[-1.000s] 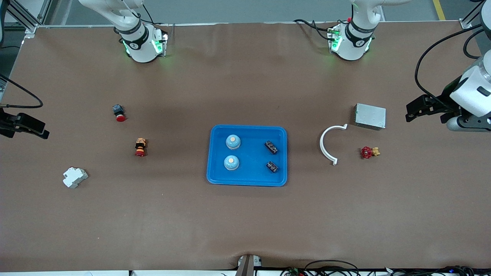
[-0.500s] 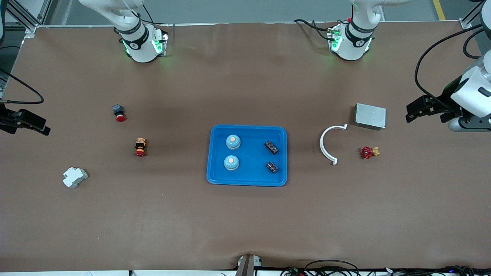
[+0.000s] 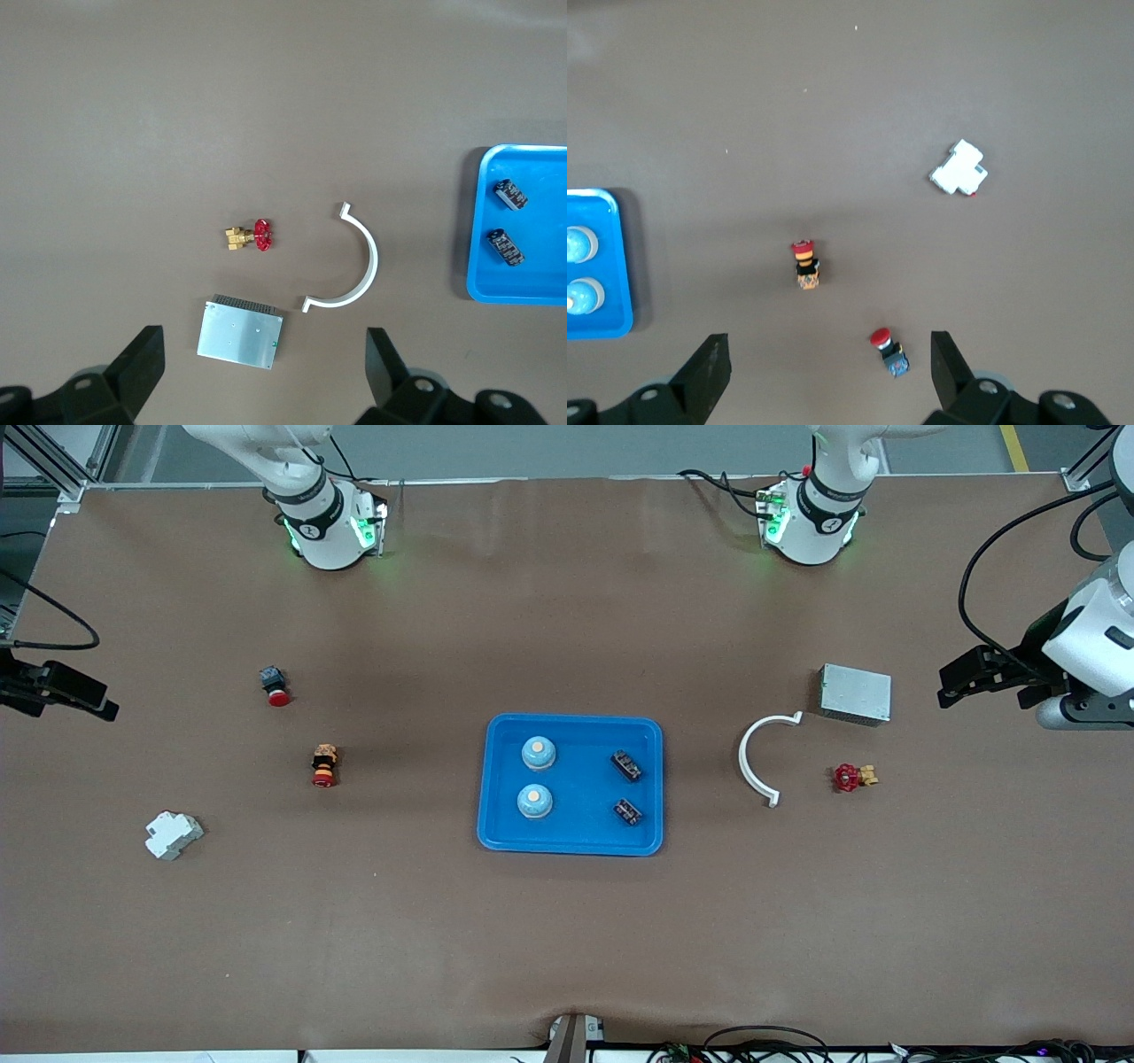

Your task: Place electrolytic capacitor and blue bell in tray

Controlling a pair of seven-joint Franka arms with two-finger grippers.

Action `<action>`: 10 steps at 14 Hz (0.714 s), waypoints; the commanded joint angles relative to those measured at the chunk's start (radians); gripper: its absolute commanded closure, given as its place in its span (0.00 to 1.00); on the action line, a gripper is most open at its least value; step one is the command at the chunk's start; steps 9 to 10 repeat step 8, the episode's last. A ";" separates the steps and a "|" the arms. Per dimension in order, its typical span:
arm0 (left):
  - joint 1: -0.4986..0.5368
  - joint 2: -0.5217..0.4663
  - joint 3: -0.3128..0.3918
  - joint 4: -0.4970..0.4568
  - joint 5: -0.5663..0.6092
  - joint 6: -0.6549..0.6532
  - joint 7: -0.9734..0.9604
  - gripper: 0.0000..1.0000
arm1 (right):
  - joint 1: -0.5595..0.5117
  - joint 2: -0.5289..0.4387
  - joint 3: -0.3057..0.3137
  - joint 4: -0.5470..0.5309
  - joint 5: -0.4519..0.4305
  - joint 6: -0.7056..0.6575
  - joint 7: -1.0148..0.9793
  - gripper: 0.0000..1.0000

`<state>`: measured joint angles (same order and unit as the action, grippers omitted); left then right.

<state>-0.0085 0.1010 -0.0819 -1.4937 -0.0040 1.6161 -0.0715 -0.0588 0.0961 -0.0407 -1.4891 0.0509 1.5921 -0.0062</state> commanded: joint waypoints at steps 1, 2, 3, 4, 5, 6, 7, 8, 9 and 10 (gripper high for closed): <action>0.001 0.000 0.002 0.017 0.004 -0.019 -0.005 0.00 | -0.009 -0.045 0.013 -0.036 0.010 -0.021 0.014 0.00; 0.001 0.000 0.002 0.017 0.004 -0.019 -0.004 0.00 | 0.000 -0.045 0.012 -0.036 0.007 -0.023 0.014 0.00; 0.001 -0.001 0.002 0.017 0.004 -0.019 -0.005 0.00 | 0.000 -0.044 0.012 -0.031 0.000 -0.029 0.012 0.00; 0.001 -0.001 0.002 0.017 0.004 -0.019 -0.005 0.00 | 0.000 -0.044 0.013 -0.023 -0.002 -0.035 0.012 0.00; 0.001 -0.001 0.002 0.017 0.004 -0.019 -0.005 0.00 | -0.001 -0.042 0.013 -0.025 -0.002 -0.043 0.012 0.00; 0.001 0.000 0.002 0.017 0.002 -0.019 -0.005 0.00 | -0.004 -0.042 0.012 -0.025 -0.002 -0.053 0.012 0.00; 0.002 0.000 0.004 0.017 0.002 -0.019 -0.005 0.00 | -0.015 -0.042 0.012 -0.023 0.000 -0.060 0.014 0.00; 0.002 0.000 0.004 0.017 0.001 -0.019 -0.007 0.00 | -0.027 -0.042 0.012 -0.025 0.004 -0.064 0.014 0.00; 0.002 0.000 0.004 0.017 0.001 -0.019 -0.007 0.00 | -0.027 -0.042 0.012 -0.025 0.004 -0.064 0.014 0.00; 0.002 0.000 0.004 0.017 0.001 -0.019 -0.007 0.00 | -0.027 -0.042 0.012 -0.025 0.004 -0.064 0.014 0.00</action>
